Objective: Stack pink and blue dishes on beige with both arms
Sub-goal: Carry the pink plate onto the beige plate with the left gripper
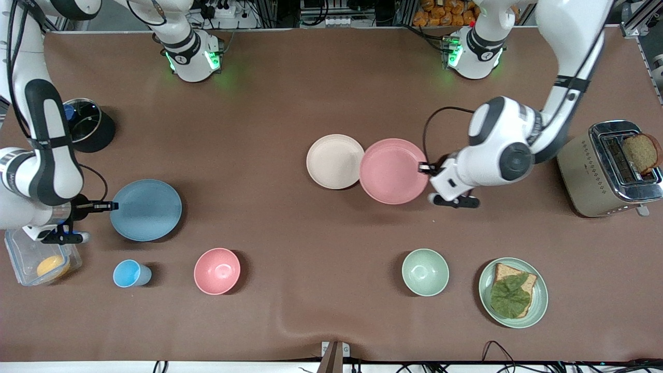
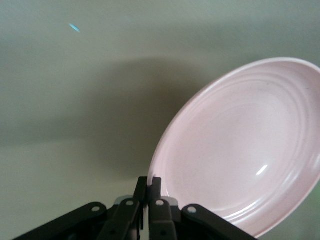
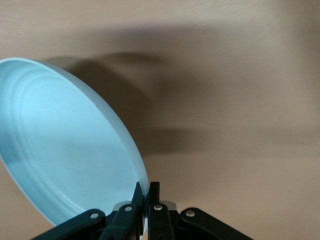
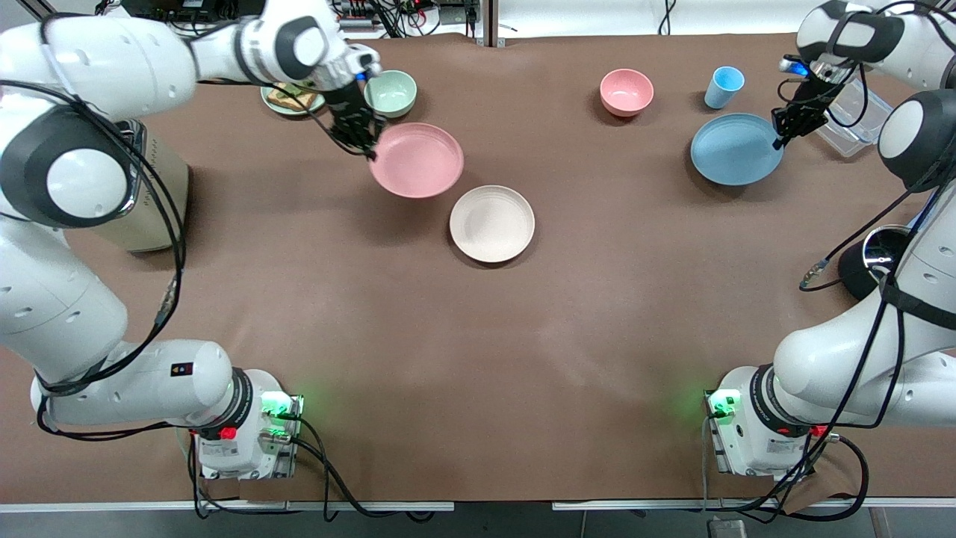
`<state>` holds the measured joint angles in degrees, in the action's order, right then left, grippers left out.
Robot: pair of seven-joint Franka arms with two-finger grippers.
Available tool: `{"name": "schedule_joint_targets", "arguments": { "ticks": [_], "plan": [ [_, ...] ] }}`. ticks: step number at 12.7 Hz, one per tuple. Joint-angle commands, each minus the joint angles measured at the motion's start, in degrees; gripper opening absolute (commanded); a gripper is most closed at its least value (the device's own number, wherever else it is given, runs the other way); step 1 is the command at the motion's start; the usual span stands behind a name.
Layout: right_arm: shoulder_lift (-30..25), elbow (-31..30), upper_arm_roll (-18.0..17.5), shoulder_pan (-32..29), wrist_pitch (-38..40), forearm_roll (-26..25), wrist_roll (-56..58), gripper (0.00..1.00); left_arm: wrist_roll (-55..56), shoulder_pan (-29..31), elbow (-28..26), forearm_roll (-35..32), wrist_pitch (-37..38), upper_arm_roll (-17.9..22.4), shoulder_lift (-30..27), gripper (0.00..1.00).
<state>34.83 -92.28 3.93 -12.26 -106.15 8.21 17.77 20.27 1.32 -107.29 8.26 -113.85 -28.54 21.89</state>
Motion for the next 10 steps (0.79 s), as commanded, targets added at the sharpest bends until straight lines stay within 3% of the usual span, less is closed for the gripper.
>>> {"name": "schedule_joint_targets", "arguments": {
  "ticks": [1,4,6,10],
  "plan": [
    [-0.4,0.4,-0.4,-0.5,5.8,7.1,-0.5,0.00,7.8,-4.6,0.3,-0.4,-2.2,0.1,1.4,0.00],
    [-0.5,0.3,-0.4,1.0,12.0,14.0,-8.6,0.00,15.9,-10.4,0.2,-0.4,-5.1,0.2,3.5,0.00],
    [-1.8,-1.5,-0.4,2.5,13.2,16.7,-12.9,0.00,16.4,-11.2,0.2,-0.4,-5.5,0.2,5.3,0.00],
    [-6.9,-7.3,-0.4,8.8,8.7,16.9,-20.7,0.00,18.6,-14.1,-1.1,-0.4,-8.7,0.3,7.0,0.00]
  ]
}}
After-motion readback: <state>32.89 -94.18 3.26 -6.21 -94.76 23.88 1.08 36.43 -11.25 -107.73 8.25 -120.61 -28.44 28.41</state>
